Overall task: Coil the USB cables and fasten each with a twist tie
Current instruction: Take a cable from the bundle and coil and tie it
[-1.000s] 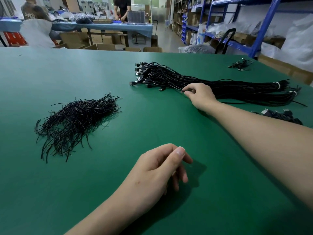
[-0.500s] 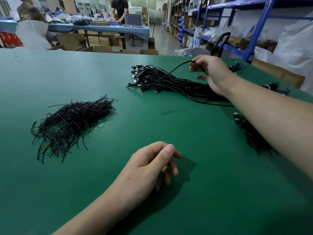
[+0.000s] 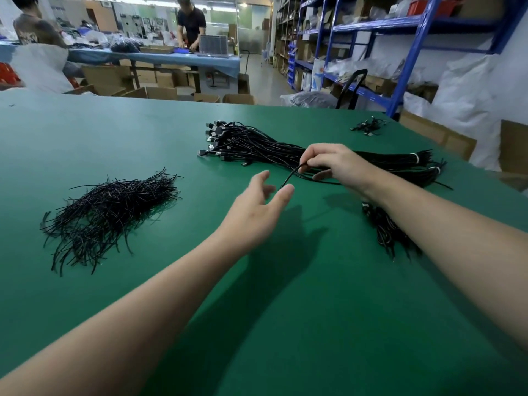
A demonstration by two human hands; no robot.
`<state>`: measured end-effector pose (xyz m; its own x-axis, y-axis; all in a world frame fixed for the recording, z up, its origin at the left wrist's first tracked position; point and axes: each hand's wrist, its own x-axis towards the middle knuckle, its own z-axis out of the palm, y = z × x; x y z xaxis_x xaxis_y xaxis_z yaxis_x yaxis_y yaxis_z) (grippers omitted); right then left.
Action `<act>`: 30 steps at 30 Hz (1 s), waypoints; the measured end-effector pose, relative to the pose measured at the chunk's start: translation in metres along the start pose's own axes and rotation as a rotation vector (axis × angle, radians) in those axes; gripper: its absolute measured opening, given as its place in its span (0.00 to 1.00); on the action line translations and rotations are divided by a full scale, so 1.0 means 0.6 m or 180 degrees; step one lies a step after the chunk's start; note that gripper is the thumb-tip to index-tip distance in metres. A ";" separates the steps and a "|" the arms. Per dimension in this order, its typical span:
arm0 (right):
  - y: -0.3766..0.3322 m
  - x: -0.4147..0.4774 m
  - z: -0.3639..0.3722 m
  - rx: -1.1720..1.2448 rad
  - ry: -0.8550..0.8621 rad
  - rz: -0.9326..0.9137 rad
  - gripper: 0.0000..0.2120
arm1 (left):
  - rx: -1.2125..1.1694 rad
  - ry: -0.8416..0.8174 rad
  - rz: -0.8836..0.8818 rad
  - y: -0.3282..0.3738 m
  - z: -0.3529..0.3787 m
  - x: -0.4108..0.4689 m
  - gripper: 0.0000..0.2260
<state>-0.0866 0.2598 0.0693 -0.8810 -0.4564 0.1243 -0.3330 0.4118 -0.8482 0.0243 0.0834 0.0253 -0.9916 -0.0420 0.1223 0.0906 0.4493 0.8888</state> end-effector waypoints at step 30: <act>0.129 0.074 -0.051 -0.1772 -0.0303 0.2630 0.23 | -0.2131 -0.0129 -0.0585 -0.032 -0.099 -0.019 0.13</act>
<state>-0.1617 0.2958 0.0251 -0.8846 0.0886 -0.4578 0.2404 0.9279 -0.2850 0.0393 0.0219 0.0329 -0.9978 -0.0254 -0.0613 -0.0546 -0.2094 0.9763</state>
